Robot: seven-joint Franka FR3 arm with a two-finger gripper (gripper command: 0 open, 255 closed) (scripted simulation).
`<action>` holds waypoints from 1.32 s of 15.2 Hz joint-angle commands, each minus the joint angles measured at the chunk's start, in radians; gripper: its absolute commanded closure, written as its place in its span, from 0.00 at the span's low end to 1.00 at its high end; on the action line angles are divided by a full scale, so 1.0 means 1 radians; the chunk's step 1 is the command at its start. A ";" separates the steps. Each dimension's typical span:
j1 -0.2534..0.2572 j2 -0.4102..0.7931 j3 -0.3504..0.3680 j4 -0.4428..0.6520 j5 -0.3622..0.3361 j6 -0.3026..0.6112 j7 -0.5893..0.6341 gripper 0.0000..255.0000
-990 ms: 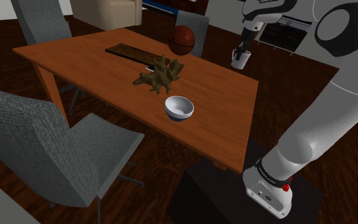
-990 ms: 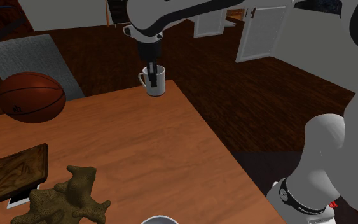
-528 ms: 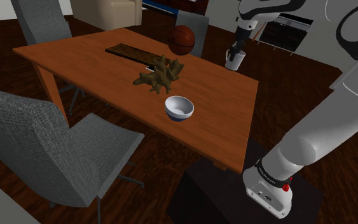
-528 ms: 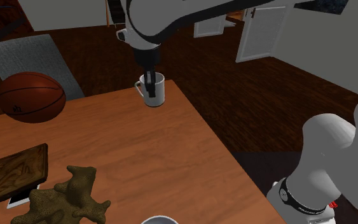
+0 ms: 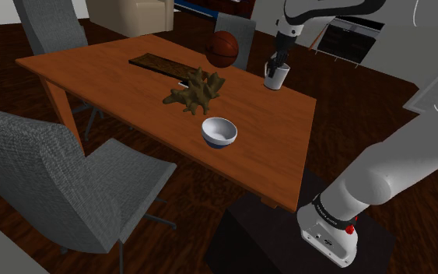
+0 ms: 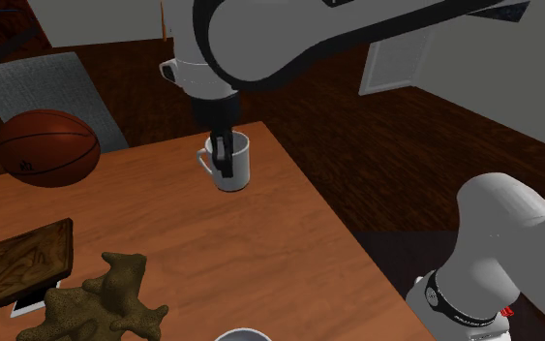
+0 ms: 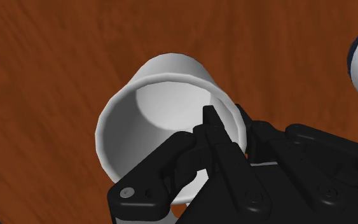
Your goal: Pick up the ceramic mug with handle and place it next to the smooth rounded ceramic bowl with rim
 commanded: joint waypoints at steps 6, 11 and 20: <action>0.071 -0.059 0.108 -0.069 0.007 -0.004 0.179 1.00; 0.104 -0.064 0.157 -0.100 0.016 0.017 0.259 1.00; 0.103 -0.039 0.155 -0.197 0.013 0.139 0.266 1.00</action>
